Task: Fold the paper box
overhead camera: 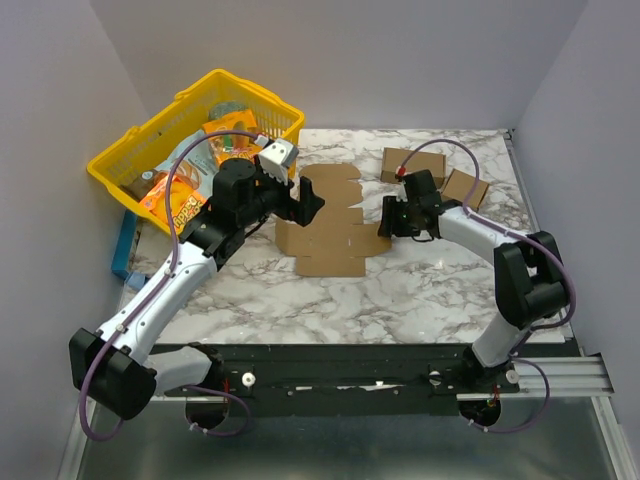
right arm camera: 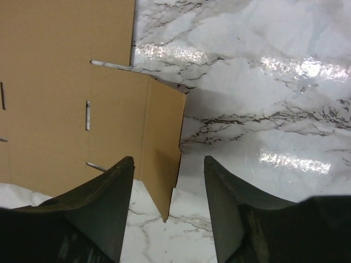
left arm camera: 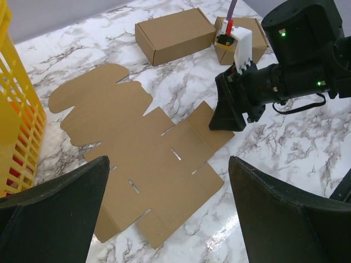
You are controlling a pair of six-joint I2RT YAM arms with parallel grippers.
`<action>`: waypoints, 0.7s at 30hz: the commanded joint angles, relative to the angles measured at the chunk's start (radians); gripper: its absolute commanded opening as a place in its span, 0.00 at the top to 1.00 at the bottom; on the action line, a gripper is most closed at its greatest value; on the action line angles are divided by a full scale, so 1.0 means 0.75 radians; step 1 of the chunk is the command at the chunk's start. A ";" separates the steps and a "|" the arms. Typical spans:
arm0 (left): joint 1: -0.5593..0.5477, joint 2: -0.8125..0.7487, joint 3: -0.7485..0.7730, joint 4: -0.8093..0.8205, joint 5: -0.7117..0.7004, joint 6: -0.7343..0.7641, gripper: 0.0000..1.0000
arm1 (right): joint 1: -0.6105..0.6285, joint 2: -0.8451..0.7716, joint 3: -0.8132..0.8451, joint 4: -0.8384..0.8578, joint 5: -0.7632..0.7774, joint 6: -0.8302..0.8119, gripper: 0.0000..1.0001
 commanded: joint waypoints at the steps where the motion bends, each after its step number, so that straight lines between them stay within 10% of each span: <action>1: 0.002 -0.018 0.004 0.006 0.029 0.060 0.01 | -0.011 0.067 0.046 0.066 -0.072 -0.058 0.45; 9: 0.002 0.013 0.051 -0.041 0.137 0.118 0.01 | -0.013 -0.033 0.062 0.064 -0.256 -0.263 0.92; 21: 0.006 0.238 0.557 -0.317 0.562 0.298 0.01 | -0.013 -0.260 0.685 -0.785 -0.330 -0.649 0.98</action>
